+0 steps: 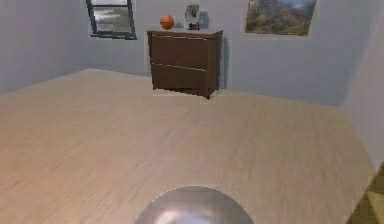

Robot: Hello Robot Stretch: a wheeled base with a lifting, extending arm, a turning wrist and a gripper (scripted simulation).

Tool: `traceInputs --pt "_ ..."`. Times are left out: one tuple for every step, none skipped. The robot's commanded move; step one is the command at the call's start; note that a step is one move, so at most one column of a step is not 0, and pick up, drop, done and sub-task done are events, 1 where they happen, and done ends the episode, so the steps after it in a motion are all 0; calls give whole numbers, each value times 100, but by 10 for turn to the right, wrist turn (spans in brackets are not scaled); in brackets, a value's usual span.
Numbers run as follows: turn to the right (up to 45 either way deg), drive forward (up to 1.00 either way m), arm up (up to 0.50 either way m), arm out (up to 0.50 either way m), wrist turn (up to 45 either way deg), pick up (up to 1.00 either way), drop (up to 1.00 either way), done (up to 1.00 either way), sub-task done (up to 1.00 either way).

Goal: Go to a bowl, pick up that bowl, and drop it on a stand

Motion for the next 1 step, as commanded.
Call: traceInputs --pt "330 0 0 0 0 0 0 0 0"
